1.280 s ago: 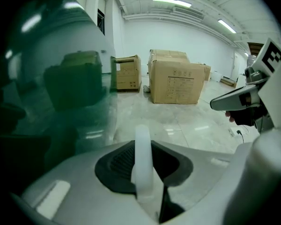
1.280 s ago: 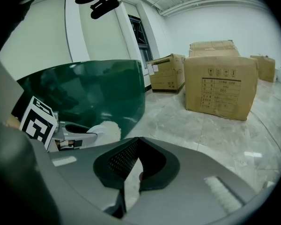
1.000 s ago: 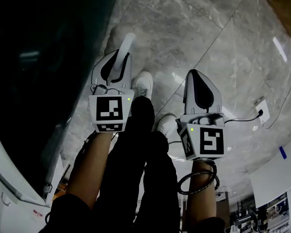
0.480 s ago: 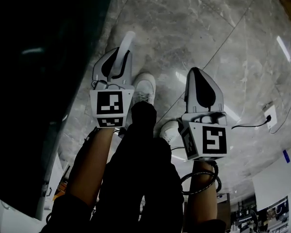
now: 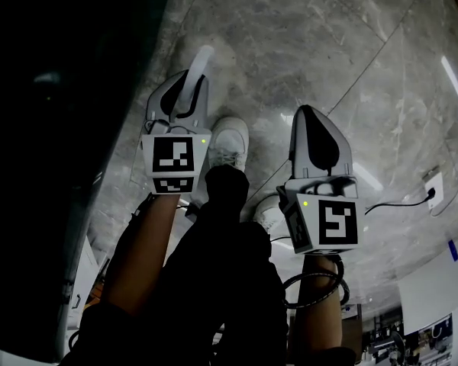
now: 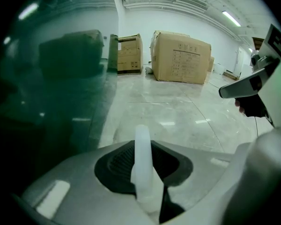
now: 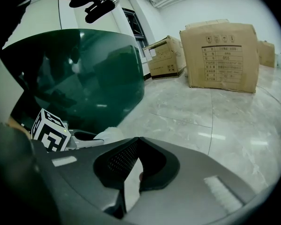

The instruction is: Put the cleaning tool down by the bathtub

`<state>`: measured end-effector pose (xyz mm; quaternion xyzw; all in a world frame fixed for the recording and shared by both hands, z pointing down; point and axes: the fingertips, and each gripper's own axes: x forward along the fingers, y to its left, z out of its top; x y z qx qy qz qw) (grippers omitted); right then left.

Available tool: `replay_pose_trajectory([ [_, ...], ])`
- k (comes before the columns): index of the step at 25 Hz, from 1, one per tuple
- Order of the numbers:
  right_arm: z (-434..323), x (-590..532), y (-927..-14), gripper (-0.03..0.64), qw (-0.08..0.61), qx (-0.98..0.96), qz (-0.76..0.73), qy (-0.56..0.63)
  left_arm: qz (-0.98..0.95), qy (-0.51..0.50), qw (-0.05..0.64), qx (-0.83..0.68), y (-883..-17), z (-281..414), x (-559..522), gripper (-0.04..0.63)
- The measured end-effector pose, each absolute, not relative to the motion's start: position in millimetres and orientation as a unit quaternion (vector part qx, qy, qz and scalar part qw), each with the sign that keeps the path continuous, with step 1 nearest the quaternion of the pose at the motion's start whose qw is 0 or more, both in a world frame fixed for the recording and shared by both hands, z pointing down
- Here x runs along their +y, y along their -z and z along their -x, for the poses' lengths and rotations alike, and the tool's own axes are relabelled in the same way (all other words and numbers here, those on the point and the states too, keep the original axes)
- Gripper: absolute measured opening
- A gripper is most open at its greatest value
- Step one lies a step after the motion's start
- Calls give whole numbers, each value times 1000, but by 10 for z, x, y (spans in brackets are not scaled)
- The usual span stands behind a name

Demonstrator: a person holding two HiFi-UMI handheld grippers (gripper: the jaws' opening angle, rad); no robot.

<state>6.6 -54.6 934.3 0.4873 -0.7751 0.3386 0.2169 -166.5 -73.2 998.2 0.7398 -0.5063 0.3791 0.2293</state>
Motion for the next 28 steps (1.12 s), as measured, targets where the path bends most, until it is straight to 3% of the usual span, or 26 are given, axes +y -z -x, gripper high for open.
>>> replay_pose_trajectory([
  [28,-189,-514,-9685,14,220,-761,-496,-357,-746,-421,215,-470,-10452,1677,-732,95],
])
